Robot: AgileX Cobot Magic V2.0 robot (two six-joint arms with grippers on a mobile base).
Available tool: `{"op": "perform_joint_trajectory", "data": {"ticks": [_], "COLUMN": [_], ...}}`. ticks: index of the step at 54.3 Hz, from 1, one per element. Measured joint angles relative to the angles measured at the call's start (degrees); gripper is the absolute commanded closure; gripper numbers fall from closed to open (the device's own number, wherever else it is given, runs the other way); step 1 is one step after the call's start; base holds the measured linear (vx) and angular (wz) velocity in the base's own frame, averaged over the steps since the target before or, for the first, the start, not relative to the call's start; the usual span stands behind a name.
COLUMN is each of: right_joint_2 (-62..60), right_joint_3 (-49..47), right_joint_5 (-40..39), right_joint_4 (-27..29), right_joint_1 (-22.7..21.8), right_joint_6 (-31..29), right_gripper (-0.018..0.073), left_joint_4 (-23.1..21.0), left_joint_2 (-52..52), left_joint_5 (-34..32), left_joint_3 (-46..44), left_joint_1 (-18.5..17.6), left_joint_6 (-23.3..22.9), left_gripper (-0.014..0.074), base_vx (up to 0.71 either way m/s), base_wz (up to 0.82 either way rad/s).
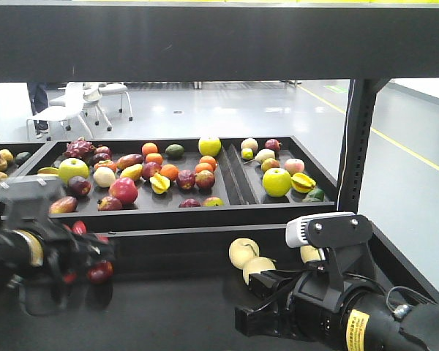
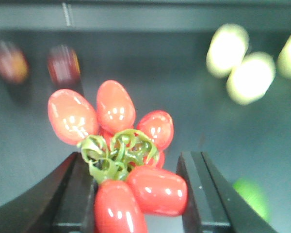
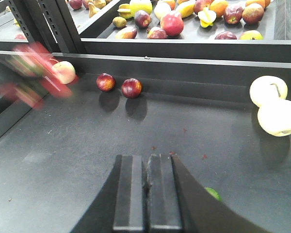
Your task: Pick snacks and fruit into basket
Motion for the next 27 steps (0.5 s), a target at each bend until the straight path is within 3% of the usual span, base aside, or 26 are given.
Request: {"op": "perform_joint_trajectory", "data": {"ticks": [13, 27], "right_joint_2": [0.0, 0.0], "right_joint_3": [0.0, 0.0], "right_joint_5": [0.0, 0.0], "right_joint_4": [0.0, 0.0], "right_joint_1": [0.0, 0.0], "right_joint_6": [0.0, 0.0], "right_gripper": [0.0573, 0.0571], "left_joint_4": [0.0, -0.1], "left_joint_2": [-7.94, -15.35], "left_joint_5": [3.72, 1.57], "left_joint_3": [0.3, 7.33], "left_joint_1": [-0.95, -4.32], "left_joint_6": [0.05, 0.05], "left_gripper": [0.0603, 0.0603], "base_vx": [0.0, 0.0], "base_wz": [0.0, 0.0]}}
